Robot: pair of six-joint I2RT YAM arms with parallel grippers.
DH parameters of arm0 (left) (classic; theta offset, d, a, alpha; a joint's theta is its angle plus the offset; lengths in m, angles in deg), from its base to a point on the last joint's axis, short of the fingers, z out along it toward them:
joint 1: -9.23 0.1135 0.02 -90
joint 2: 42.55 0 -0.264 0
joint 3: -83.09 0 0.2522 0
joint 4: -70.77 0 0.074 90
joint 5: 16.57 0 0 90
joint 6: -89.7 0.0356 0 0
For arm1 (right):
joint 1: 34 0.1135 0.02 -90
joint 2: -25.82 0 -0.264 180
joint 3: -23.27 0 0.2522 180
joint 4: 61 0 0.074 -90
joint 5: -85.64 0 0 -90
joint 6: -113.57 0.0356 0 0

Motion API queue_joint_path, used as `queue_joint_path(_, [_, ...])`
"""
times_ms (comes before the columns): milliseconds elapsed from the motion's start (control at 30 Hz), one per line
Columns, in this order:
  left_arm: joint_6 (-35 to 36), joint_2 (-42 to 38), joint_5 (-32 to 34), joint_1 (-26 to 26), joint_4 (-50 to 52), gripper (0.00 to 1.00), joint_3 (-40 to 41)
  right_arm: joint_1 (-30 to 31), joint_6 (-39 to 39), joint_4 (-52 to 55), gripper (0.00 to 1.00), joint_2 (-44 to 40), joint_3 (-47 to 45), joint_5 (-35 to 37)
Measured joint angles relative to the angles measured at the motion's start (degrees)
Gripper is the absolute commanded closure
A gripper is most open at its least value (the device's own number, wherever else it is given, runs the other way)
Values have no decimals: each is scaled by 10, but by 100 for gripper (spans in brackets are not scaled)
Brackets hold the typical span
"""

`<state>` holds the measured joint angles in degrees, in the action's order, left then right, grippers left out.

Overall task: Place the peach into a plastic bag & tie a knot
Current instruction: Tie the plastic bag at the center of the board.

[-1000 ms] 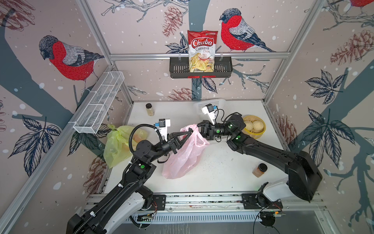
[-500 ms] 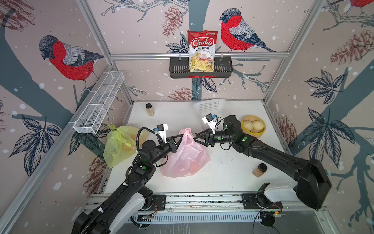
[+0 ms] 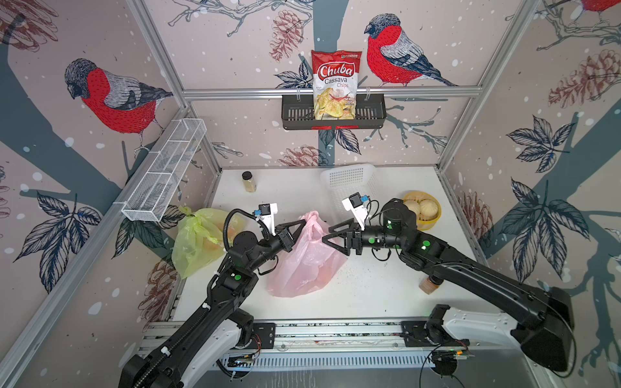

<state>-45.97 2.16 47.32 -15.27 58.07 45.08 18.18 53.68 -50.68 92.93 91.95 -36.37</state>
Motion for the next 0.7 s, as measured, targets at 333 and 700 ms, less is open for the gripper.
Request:
queue_joint_path(333, [-4,-3,-8,0,3,100,0,11,4,3,92,63,39,5])
queue_joint_path(700, [164,78,122,0,237,100,-268,21,-5,19,100,-7,2,23])
